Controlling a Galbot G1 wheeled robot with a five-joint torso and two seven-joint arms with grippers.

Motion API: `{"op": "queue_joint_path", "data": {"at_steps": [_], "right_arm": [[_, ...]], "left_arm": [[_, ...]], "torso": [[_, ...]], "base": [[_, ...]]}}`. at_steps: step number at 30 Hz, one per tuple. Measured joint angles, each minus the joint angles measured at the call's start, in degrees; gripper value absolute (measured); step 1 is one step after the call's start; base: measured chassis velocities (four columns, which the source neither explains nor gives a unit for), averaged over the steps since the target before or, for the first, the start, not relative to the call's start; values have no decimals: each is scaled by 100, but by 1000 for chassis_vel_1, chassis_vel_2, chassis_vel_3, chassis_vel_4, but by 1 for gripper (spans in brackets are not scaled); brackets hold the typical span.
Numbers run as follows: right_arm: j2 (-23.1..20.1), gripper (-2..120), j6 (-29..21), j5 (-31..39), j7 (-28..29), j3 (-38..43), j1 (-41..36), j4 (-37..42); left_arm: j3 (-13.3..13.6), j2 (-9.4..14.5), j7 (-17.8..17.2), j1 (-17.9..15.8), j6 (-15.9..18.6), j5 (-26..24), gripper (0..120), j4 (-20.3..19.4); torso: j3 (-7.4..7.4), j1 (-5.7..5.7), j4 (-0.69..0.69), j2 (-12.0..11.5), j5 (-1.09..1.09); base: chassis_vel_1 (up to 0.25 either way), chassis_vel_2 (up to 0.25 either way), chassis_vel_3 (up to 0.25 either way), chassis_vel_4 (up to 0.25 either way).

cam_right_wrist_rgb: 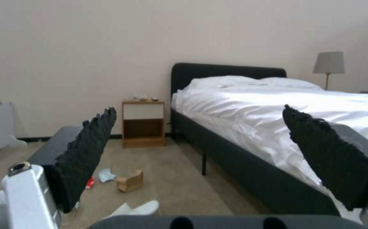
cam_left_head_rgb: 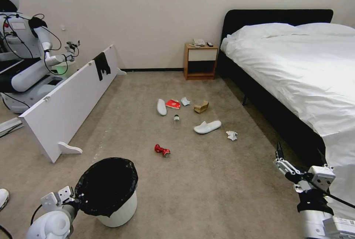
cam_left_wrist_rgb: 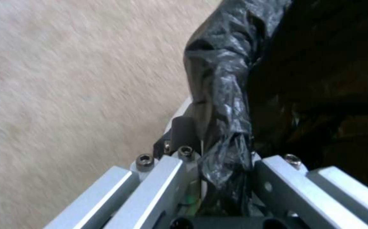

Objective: Pick up the trash bin, then pick up the garbage from the floor and place it into the trash bin.

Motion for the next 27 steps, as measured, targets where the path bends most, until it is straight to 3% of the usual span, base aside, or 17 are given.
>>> {"op": "queue_joint_path", "data": {"at_steps": [4, 5, 20, 27], "right_arm": [[-30, 100, 0, 18, 13, 0, 1, -21], [-51, 100, 0, 27, 25, -2, 2, -35], [-190, 100, 191, 60, 73, 12, -55, -84], [-253, 100, 307, 96, 56, 57, -109, -89]], "left_arm": [[-44, -3, -67, 99, 40, -180, 1, -291], [-103, 17, -147, 187, 33, -264, 1, -501], [-533, 274, -438, 775, -35, -984, 1, -1892], [-761, 346, -445, 980, -51, -984, 1, -2181]], "torso": [[0, 1, -3, 0, 2], [-1, 1, -1, 0, 15], [-4, -2, 1, 5, 20], [-4, -3, 2, 5, 21]], "base": [[0, 0, 0, 0], [0, 0, 0, 0], [0, 0, 0, 0], [0, 0, 0, 0]]}}
